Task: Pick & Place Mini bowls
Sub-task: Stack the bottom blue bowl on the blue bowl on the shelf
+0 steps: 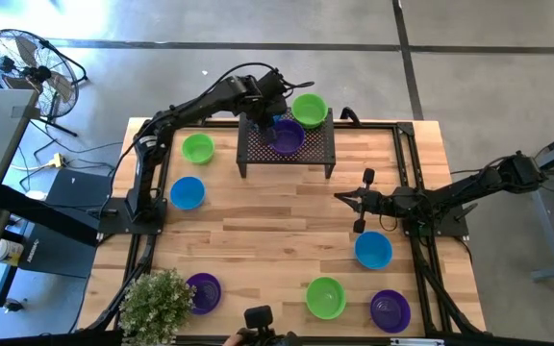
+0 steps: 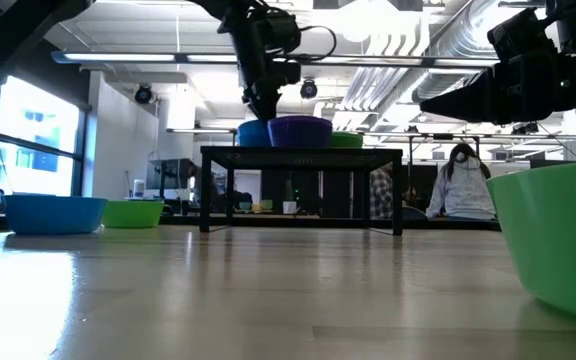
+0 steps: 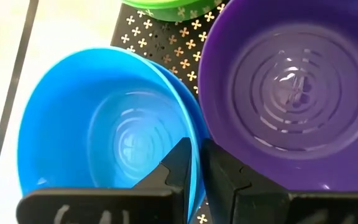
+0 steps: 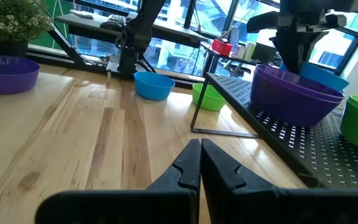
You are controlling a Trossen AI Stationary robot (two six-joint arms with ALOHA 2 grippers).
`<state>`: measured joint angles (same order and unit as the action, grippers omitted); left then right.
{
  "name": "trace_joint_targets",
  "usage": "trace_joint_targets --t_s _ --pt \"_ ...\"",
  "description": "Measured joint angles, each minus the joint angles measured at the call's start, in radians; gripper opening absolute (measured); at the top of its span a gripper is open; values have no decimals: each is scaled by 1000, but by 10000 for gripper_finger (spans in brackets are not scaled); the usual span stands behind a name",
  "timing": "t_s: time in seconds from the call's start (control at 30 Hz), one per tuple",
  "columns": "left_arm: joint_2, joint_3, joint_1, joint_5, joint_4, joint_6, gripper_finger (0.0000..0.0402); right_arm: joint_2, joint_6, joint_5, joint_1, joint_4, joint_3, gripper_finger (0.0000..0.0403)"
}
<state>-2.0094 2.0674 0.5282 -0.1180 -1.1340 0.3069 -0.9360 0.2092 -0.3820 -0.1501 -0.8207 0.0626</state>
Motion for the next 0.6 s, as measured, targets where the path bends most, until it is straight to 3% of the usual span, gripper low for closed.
trace_joint_targets --t_s 0.43,0.6 --pt "0 0 0 49 -10 2 35 0 0 0 0 0 0 0" --pt "0 0 0 48 -30 -8 77 0 0 0 0 0 0 0"
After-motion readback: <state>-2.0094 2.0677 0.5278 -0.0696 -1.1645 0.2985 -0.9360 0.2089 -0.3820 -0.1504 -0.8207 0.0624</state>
